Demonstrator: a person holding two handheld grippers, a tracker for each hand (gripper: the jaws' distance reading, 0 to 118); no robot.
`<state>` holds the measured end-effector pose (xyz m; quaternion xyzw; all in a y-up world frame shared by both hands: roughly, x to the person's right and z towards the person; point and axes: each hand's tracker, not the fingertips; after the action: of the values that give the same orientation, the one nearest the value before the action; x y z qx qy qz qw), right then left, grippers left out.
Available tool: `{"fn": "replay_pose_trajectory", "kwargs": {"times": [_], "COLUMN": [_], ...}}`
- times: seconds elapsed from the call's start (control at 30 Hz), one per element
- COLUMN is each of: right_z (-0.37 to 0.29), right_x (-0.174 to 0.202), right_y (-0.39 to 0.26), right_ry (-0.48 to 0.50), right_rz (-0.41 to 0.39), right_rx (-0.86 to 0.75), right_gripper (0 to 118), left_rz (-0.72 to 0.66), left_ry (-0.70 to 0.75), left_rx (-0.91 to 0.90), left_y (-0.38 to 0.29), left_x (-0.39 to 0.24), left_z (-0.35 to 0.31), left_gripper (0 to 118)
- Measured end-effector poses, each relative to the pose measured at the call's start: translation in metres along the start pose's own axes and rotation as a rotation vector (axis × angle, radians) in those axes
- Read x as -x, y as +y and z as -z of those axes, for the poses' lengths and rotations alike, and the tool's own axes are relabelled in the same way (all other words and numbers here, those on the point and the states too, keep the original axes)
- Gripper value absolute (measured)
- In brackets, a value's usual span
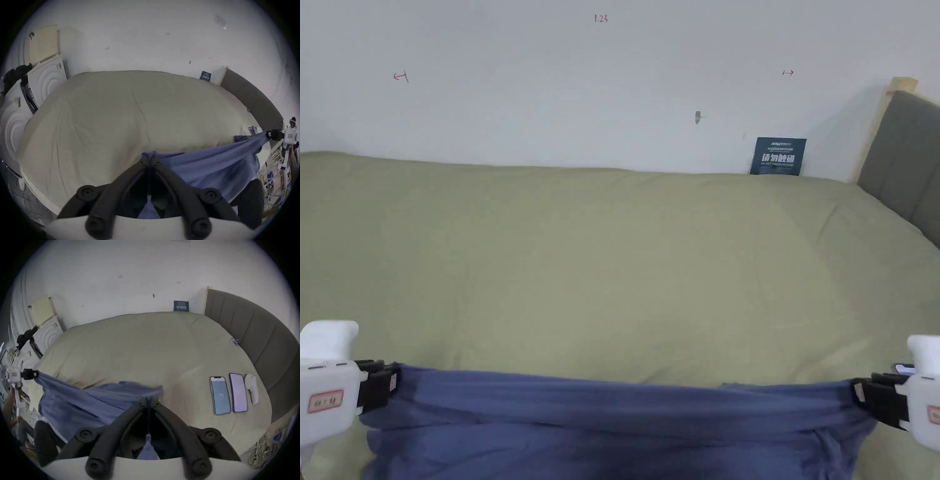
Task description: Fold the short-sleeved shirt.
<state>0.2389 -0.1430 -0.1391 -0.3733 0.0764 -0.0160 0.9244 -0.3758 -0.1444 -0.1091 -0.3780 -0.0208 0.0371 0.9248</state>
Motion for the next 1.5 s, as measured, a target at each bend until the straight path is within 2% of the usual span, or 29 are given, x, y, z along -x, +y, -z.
{"fn": "replay_pose_trajectory", "kwargs": {"times": [0.27, 0.57, 0.6, 0.63, 0.67, 0.7, 0.73, 0.77, 0.83, 0.97, 1.0, 1.03, 1.07, 1.1, 1.13, 1.17, 1.2, 1.27, 1.5], "right_z": [-0.023, -0.003, -0.001, 0.0, -0.001, -0.001, -0.003, -0.005, -0.019, -0.046, -0.052, -0.06, -0.069, -0.074, -0.076, -0.078, -0.08, -0.087, -0.092], "right_x": [0.0, -0.008, -0.009, -0.01, -0.007, -0.006, -0.005, -0.003, 0.013, 0.053, 0.065, 0.079, 0.096, 0.109, 0.121, 0.132, 0.143, 0.152, 0.172], "right_y": [-0.089, -0.128, -0.129, -0.129, -0.13, -0.128, -0.125, -0.121, -0.11, -0.076, -0.07, -0.067, -0.065, -0.065, -0.066, -0.067, -0.067, -0.065, -0.066], "right_ry": [0.002, -0.006, -0.004, -0.004, -0.006, -0.014, -0.038, -0.028, 0.02, -0.002, 0.0, -0.016, -0.043, -0.081, -0.12, -0.155, -0.18, -0.15, -0.165], "right_rz": [0.003, 0.053, 0.056, 0.056, 0.06, 0.07, 0.083, 0.089, 0.088, 0.048, 0.04, 0.04, 0.04, 0.022, -0.002, -0.011, -0.014, -0.009, -0.03], "right_rx": [0.042, 0.116, 0.117, 0.116, 0.114, 0.117, 0.109, 0.106, 0.015, -0.167, -0.204, -0.273, -0.363, -0.445, -0.487, -0.529, -0.565, -0.569, -0.612], "right_gripper": [1, 1, 1, 2, 12, 41, 96, 118, 110, 111, 108, 93, 69, 38, 0, 0, 0, 0, 0], "left_rz": [0.015, 0.017, 0.016, 0.015, 0.02, 0.021, 0.016, 0.008, -0.014, 0.017, 0.03, 0.044, 0.052, 0.059, 0.077, 0.099, 0.118, 0.105, 0.048], "left_ry": [-0.007, -0.007, -0.005, -0.007, -0.009, 0.002, 0.006, 0.007, 0.006, 0.057, 0.058, 0.078, 0.1, 0.13, 0.135, 0.145, 0.161, 0.152, 0.102], "left_rx": [-0.019, 0.042, 0.048, 0.05, 0.049, 0.052, 0.066, 0.055, -0.026, -0.193, -0.235, -0.289, -0.346, -0.398, -0.45, -0.495, -0.513, -0.535, -0.485], "left_y": [-0.089, -0.125, -0.125, -0.126, -0.126, -0.124, -0.119, -0.116, -0.099, -0.063, -0.06, -0.055, -0.051, -0.049, -0.054, -0.053, -0.055, -0.061, -0.061], "left_x": [0.008, 0.012, 0.012, 0.011, 0.011, 0.009, 0.004, 0.001, -0.012, -0.053, -0.058, -0.069, -0.08, -0.091, -0.09, -0.097, -0.103, -0.102, -0.077], "left_z": [-0.028, -0.011, -0.009, -0.008, -0.009, -0.009, -0.014, -0.02, -0.04, -0.08, -0.083, -0.09, -0.096, -0.101, -0.096, -0.099, -0.098, -0.095, -0.097], "left_gripper": [1, 2, 2, 14, 40, 78, 112, 113, 113, 112, 111, 110, 102, 87, 49, 12, 0, 0, 0]}}
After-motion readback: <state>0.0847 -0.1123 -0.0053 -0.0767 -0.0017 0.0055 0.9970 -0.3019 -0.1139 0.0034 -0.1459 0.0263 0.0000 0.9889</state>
